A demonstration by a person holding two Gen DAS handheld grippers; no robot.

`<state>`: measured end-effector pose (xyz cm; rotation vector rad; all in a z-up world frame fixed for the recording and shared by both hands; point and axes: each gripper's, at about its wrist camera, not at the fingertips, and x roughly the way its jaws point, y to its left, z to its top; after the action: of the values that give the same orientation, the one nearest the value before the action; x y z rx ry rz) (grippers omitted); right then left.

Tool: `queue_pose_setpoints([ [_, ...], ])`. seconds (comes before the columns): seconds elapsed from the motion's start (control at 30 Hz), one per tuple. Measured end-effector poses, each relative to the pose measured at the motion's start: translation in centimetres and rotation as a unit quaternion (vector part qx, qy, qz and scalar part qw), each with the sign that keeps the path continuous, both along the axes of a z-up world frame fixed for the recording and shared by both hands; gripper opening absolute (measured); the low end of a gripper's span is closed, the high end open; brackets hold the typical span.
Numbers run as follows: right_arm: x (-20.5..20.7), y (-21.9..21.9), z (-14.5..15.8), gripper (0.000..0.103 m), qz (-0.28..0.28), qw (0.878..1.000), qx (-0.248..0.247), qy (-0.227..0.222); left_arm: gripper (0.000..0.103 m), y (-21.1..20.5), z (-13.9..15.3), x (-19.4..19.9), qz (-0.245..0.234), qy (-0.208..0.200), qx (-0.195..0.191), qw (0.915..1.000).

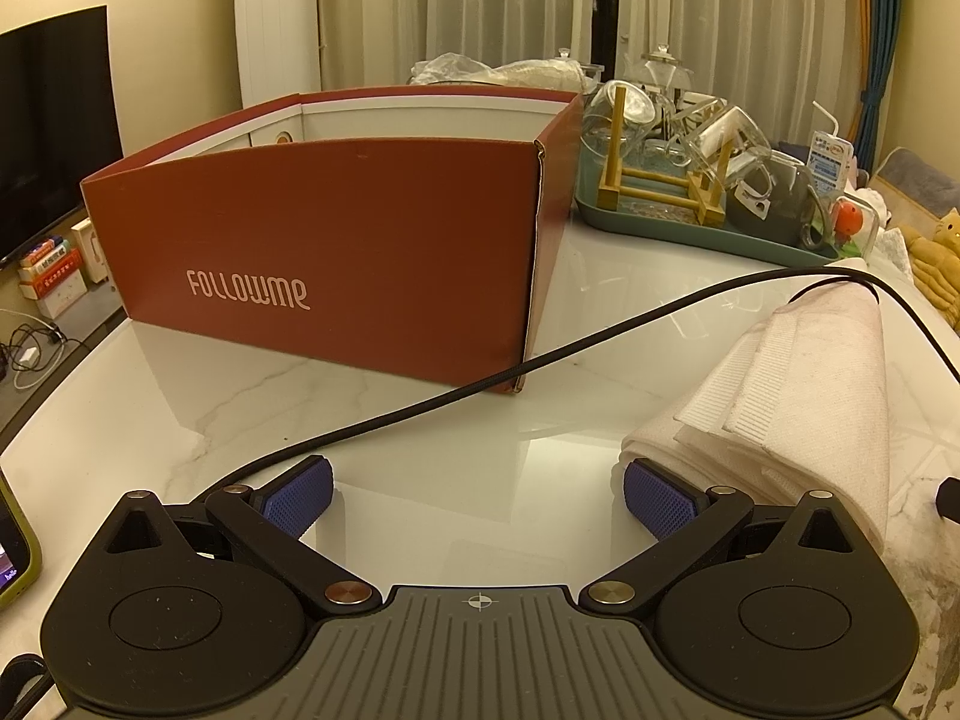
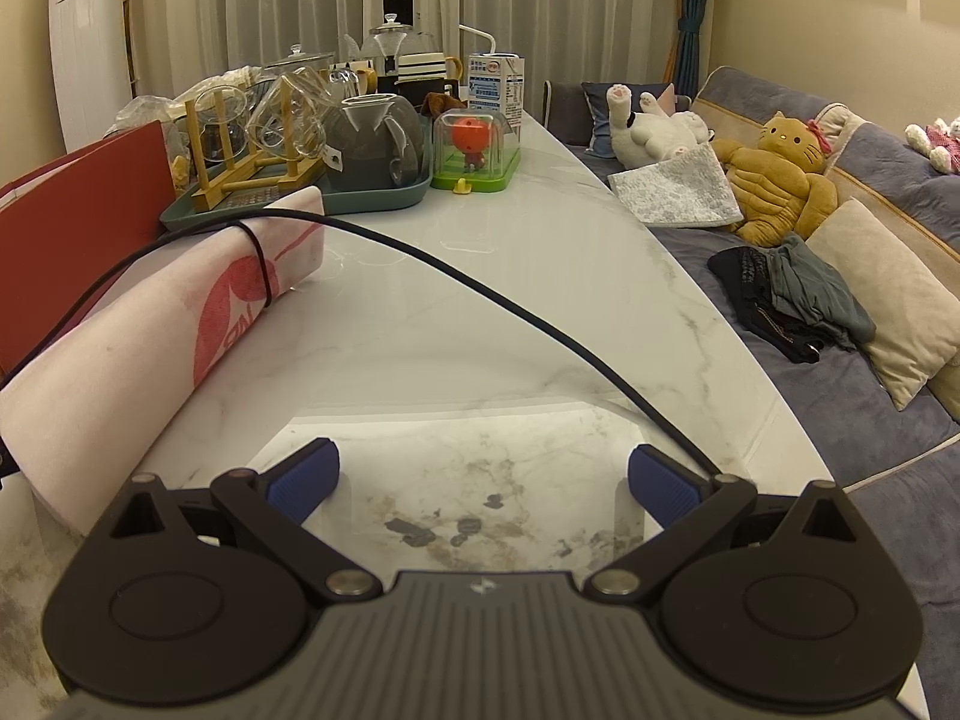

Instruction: Fold shopping bag

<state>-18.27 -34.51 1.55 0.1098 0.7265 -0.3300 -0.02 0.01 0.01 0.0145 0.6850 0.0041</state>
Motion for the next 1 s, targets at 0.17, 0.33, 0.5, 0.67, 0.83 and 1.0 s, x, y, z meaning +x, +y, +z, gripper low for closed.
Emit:
queue_pose_setpoints([
  [0.17, 0.1, -0.2, -0.1, 0.103, 0.016, 1.000, -0.001, 0.006, 0.103, 0.1, 0.2, -0.3, -0.009, -0.001, 0.007, 0.9999],
  [0.33, 0.5, -0.7, 1.5, 0.103, 0.094, 0.992, 0.031, 0.082, 0.103, 0.0, 1.2, -0.8, -0.057, 0.053, 0.012, 0.9969],
  [0.5, -1.4, 0.5, 6.5, 0.103, 0.252, 0.958, 0.044, 0.129, 0.103, -0.4, 4.8, -4.3, -0.116, 0.075, 0.003, 0.9904],
  [0.67, -1.8, 2.0, 14.1, 0.103, 0.340, 0.936, 0.006, 0.094, 0.103, 0.2, 9.9, -7.3, -0.157, 0.046, -0.023, 0.9863],
  [0.83, -0.4, 1.7, 20.4, 0.103, 0.380, 0.922, -0.044, 0.056, 0.103, 0.8, 15.2, -9.5, -0.208, -0.032, -0.053, 0.9761],
  [1.0, -0.5, 1.2, 17.8, 0.103, 0.342, 0.937, -0.054, 0.046, 0.103, 0.6, 13.5, -8.6, -0.188, -0.048, -0.009, 0.9811],
])
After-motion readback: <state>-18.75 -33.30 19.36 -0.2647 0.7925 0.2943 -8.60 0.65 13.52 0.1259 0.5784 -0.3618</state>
